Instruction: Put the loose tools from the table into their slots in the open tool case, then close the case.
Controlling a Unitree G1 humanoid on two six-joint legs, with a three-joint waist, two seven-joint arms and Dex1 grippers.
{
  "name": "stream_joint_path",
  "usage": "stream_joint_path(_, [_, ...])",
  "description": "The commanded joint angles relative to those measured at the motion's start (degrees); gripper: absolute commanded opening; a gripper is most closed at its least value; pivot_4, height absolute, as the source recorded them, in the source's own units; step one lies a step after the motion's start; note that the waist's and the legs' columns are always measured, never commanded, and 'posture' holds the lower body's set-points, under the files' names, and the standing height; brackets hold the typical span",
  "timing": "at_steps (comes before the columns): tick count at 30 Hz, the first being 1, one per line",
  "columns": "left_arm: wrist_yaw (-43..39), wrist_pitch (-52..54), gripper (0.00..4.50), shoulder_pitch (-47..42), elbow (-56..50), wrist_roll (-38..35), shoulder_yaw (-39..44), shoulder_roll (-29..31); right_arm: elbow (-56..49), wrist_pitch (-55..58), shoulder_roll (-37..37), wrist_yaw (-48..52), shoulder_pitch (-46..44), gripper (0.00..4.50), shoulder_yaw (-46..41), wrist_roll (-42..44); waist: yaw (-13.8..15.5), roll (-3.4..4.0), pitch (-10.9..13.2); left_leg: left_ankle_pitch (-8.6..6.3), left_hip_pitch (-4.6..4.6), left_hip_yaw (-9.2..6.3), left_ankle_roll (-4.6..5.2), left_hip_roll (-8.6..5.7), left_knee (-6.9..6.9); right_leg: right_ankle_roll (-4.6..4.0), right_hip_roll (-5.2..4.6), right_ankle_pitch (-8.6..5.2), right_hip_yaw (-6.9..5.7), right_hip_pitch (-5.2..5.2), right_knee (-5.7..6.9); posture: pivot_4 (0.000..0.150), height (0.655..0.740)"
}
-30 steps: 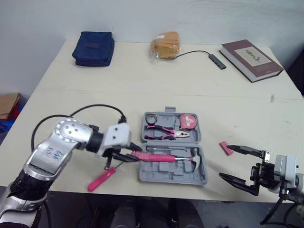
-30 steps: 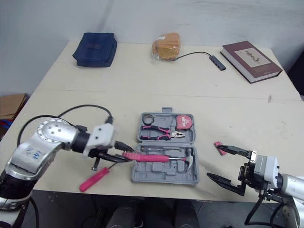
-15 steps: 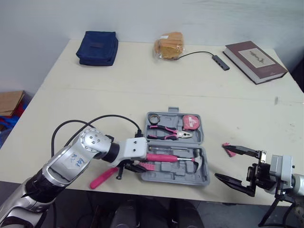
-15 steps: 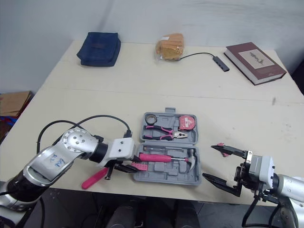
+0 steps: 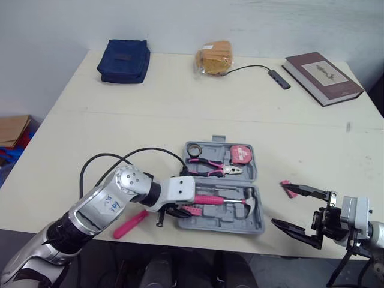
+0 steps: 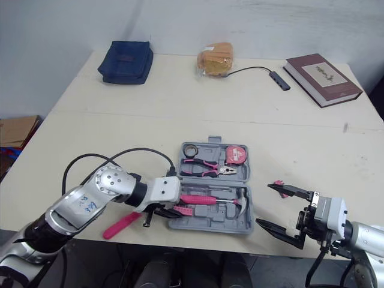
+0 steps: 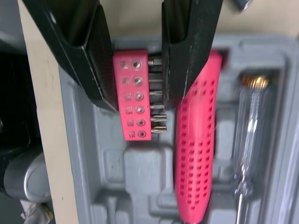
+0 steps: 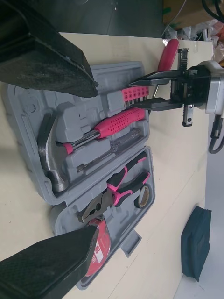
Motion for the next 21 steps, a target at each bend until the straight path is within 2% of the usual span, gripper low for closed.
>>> stream_joint_path(1, [1.1, -0.6, 0.69, 0.4, 1.3, 1.9, -1.0, -0.4, -1.8, -1.0, 0.1, -0.1, 0.5, 4.5, -1.2, 0.3, 0.0, 0.0, 0.0, 0.0, 0.0, 0.0, 0.0, 0.0, 0.0, 0.0, 0.0, 0.0, 0.0, 0.0, 0.0, 0.15, 0.74])
stream_joint_path(11, [1.3, -1.8, 0.69, 0.5, 2.2, 2.7, -0.8, -0.9, -1.9, -1.0, 0.1, -0.1, 0.8, 4.5, -1.2, 0.3, 0.1, 0.0, 0.0, 0.0, 0.0, -0.01, 0.02, -0.01, 0.06, 0.0, -0.02, 0.0, -0.01, 0.03, 0.02, 0.15, 0.74])
stream_joint_path(13, [1.2, -2.1, 1.7, 1.1, 1.2, 1.7, 0.3, -0.9, -1.9, -1.0, 0.1, -0.1, 1.0, 4.5, -1.1, 0.4, 0.1, 0.0, 0.0, 0.01, 0.01, -0.01, 0.02, -0.01, 0.07, 0.01, -0.03, 0.0, -0.01, 0.04, 0.02, 0.15, 0.74])
stream_joint_path(16, [-0.8, -0.8, 2.8, 1.8, -2.6, -1.4, 3.2, 0.7, -2.1, -0.7, 0.0, 0.0, 1.3, 4.5, -1.2, 0.6, 0.0, 0.0, 0.0, 0.01, 0.01, -0.01, 0.02, 0.0, 0.06, 0.01, -0.03, 0.0, -0.01, 0.03, 0.03, 0.15, 0.74])
stream_joint_path(21, [-2.2, 1.8, 2.8, 1.3, -5.9, -4.8, 6.9, 2.7, -2.3, 0.0, -0.4, 0.1, 1.7, 4.5, -1.0, 1.0, 0.0, 0.0, 0.0, 0.01, 0.0, -0.02, 0.02, 0.01, 0.06, 0.0, -0.02, 0.0, -0.01, 0.02, 0.04, 0.15, 0.74])
